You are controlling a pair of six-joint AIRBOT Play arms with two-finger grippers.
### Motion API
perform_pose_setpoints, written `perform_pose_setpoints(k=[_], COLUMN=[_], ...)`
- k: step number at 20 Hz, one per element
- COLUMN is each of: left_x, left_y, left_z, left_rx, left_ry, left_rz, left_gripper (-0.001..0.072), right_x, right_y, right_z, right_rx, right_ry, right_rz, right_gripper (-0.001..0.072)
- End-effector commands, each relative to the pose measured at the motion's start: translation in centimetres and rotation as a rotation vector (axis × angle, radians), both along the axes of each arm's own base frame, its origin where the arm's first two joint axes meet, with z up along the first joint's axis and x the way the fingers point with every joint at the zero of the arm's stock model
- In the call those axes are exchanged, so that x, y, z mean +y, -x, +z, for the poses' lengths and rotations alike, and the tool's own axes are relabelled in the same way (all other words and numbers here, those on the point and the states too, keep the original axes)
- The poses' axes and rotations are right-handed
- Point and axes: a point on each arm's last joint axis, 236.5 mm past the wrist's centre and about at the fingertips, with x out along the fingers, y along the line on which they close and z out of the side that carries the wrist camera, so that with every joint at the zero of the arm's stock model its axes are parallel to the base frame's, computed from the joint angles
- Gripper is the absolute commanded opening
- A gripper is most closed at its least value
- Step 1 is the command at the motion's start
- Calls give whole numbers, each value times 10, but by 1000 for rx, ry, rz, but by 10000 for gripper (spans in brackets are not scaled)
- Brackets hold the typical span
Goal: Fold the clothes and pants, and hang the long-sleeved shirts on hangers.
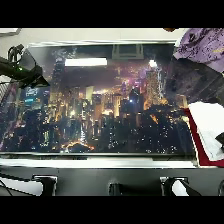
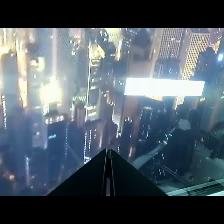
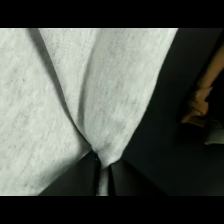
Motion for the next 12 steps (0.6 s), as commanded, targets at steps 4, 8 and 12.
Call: perform_pose_setpoints(k=[4,8,12], left_x=[0,0,0], left_y=[-2,-2,-2], left_z=[1,1,1], left_rx=[-8,-9,-15], left_ry=[-1,-1,-4], left_rz=[0,0,-12], left_gripper=[17,18,17], right_x=[0,5,8], right_y=[12,18,21], right_z=[-2,-2,-2], right_rx=[48,64,74], right_ry=[6,-8,-17], right_rz=[-7,-39,-46], right_gripper=[27,28,29])
